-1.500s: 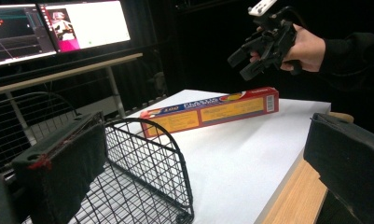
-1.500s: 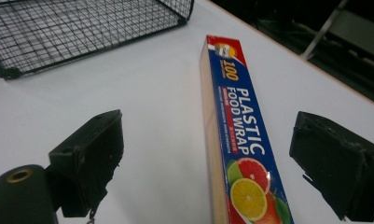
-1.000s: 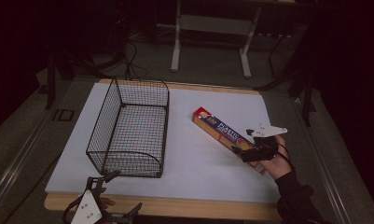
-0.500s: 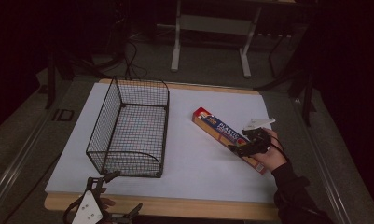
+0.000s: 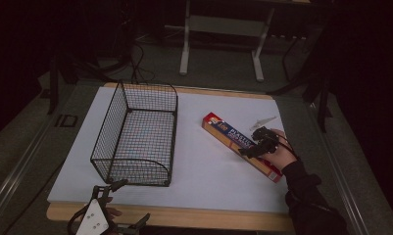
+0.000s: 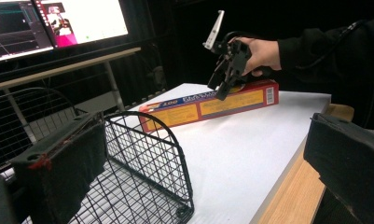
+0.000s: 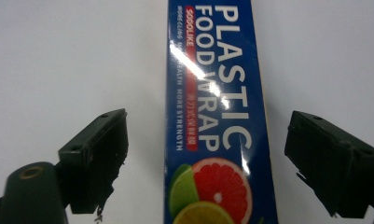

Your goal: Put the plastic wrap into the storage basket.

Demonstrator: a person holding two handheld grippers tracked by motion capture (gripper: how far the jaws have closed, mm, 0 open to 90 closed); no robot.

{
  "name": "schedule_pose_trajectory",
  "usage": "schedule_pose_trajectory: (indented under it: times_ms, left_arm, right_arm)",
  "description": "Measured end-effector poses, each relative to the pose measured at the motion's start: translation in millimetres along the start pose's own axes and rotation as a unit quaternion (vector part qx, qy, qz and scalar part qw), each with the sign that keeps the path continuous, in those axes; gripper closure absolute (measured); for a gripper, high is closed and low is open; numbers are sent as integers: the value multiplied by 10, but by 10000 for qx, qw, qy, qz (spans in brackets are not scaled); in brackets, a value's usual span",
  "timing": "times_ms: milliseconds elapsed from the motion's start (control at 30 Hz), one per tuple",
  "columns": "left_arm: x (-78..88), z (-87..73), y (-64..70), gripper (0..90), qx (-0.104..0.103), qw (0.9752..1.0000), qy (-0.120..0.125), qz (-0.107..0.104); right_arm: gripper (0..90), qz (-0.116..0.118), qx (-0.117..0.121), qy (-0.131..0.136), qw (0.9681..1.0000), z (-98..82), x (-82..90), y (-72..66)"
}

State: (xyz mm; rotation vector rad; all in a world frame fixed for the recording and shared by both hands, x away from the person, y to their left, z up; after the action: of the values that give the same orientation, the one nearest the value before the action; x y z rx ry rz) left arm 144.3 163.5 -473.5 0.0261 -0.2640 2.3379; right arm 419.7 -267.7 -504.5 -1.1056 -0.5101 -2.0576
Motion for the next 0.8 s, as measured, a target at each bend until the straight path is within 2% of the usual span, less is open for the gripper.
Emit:
schedule_pose_trajectory:
  times_ms: [300, 367, 467, 533, 567, 600, 633, 667, 733, 767, 800]
  left_arm:
    - [-5, -2, 5, 1, 5, 10000, -24, -50]
    - [-2, -2, 0, 1, 16, 10000, -15, -45]
    - [-4, -5, -2, 1, 26, 10000, -31, -54]
    - [-2, -2, 3, 1, 19, 10000, -16, -55]
    - [-2, -1, 6, 1, 13, 10000, -19, -60]
    - [-3, -2, 6, 1, 10, 10000, -23, -62]
    - [-4, -3, 6, 1, 17, 10000, -25, -67]
    - [-6, -4, 4, 1, 29, 10000, -24, -70]
    - [-10, -7, 3, 1, 33, 10000, -43, -75]
    - [-12, -8, 3, 1, 38, 9999, -50, -85]
    - [-12, -8, 5, 1, 41, 9999, -50, -88]
  right_arm:
    - [151, 45, -31, -422, 9991, 83, -158, 78]
    - [206, 147, -31, -583, 9982, 93, -202, 90]
    - [220, 98, 48, -809, 9967, 98, -261, 105]
    - [229, 79, 62, -865, 9962, 101, -272, 107]
    - [289, 52, 145, -1059, 9943, 120, -298, 109]
    - [289, 52, 145, -1059, 9943, 120, -298, 109]
    - [330, 117, 197, -1168, 9929, 145, -303, 97]
    - [330, 117, 197, -1168, 9929, 145, -303, 97]
    - [354, 118, 280, -1400, 9897, 188, -329, 72]
    - [354, 118, 280, -1400, 9897, 188, -329, 72]
    - [356, 104, 295, -1487, 9884, 199, -340, 68]
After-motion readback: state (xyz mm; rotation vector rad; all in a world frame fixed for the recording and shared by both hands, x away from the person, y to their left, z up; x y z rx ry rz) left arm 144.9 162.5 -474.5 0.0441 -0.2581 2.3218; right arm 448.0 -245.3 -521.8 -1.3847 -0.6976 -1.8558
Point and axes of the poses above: each handheld gripper's, and its own axes: x roughly backward along the jaws, z roughly out of its top, y roughly to its right, the point moved 2 cm from there along -x, roughly forward along the jaws, and after that the axes turned 1 degree about z, right-handed, at the moved point
